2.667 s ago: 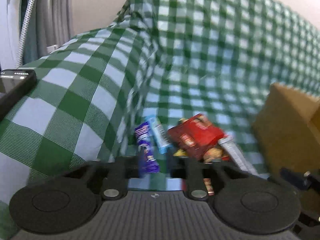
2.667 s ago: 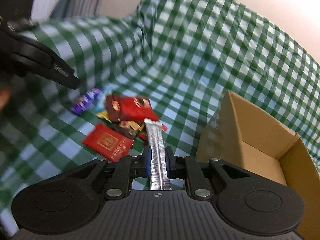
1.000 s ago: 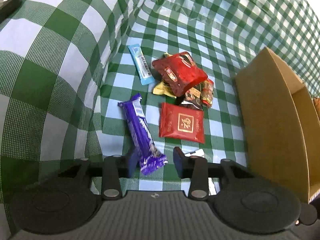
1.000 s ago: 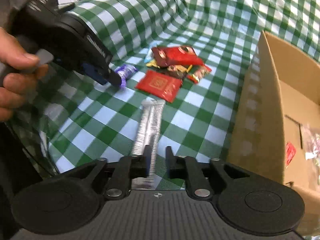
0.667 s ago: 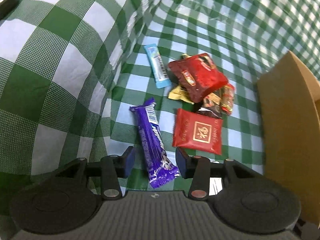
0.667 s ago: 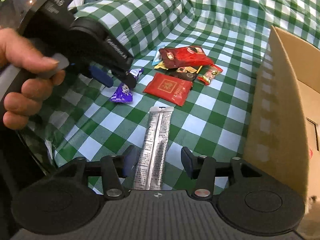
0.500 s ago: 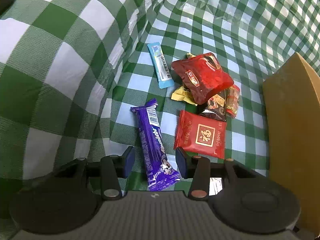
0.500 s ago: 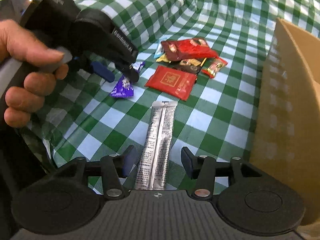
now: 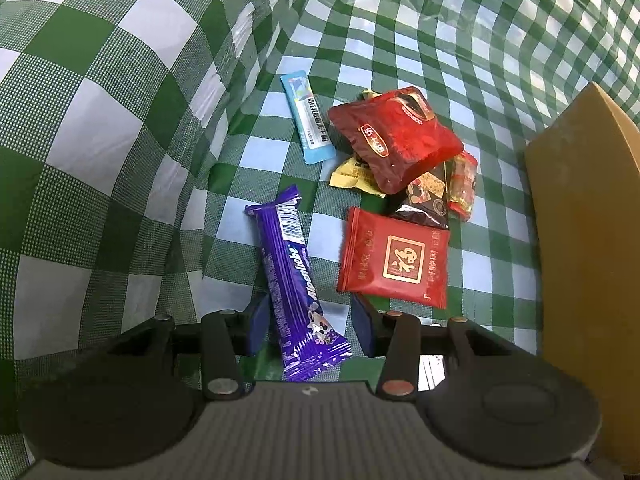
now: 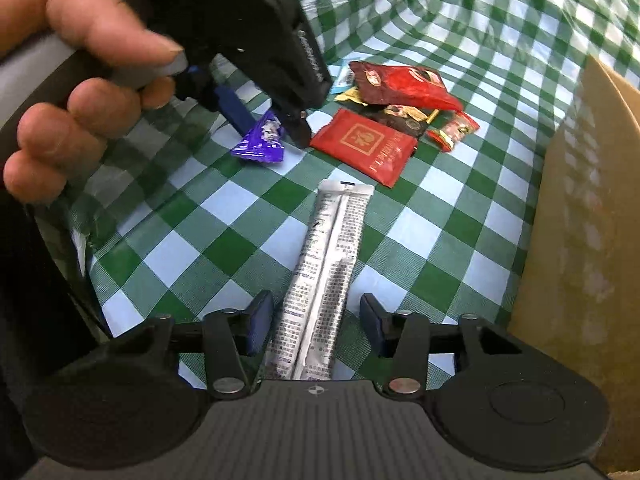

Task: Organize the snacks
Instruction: 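Grasp the purple chocolate bar with the left gripper, then carry the purple bar with the left gripper while the right carries the silver stick over the box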

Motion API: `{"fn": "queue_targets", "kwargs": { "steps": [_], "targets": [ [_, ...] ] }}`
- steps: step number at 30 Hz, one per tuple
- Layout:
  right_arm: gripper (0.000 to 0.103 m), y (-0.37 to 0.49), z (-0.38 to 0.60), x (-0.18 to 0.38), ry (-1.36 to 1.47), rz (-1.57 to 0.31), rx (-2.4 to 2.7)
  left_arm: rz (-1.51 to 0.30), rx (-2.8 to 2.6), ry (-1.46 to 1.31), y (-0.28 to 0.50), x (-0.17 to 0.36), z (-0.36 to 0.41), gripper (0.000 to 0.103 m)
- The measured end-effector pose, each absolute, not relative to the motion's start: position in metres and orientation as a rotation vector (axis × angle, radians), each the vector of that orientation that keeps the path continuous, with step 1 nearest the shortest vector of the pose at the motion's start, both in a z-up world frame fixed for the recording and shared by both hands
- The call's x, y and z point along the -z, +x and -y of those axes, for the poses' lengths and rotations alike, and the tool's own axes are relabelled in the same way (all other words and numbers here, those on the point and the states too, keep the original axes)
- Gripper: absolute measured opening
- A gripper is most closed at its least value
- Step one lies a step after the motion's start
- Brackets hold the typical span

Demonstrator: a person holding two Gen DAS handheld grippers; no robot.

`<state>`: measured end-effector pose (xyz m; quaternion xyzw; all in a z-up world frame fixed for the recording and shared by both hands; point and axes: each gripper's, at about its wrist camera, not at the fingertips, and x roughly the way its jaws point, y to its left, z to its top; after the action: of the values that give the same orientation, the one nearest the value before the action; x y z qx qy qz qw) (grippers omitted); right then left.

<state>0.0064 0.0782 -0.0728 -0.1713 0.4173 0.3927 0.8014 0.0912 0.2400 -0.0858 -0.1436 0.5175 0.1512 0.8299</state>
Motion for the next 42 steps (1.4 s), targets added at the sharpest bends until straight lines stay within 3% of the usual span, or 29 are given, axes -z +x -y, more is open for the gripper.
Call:
{"fn": "queue_targets", "kwargs": {
  "steps": [6, 14, 21, 28, 42],
  "targets": [
    [0.033, 0.003, -0.078, 0.07, -0.392, -0.856, -0.835, -1.095, -0.317, -0.312, 0.09, 0.086, -0.239, 0.049],
    [0.033, 0.014, -0.069, 0.066, -0.317, -0.873, -0.797, -1.077, -0.332, -0.317, 0.089, 0.085, -0.241, 0.04],
    [0.033, 0.014, -0.069, 0.068, -0.31, -0.879, -0.799, -1.082, -0.34, -0.316, 0.09, 0.087, -0.24, 0.039],
    [0.033, 0.013, -0.068, 0.067, -0.306, -0.868, -0.796, -1.068, -0.343, -0.309, 0.09, 0.085, -0.24, 0.022],
    [0.033, 0.005, -0.055, 0.035, -0.237, -0.736, -0.798, -0.967, -0.299, -0.33, 0.079, 0.058, -0.24, 0.018]
  ]
}}
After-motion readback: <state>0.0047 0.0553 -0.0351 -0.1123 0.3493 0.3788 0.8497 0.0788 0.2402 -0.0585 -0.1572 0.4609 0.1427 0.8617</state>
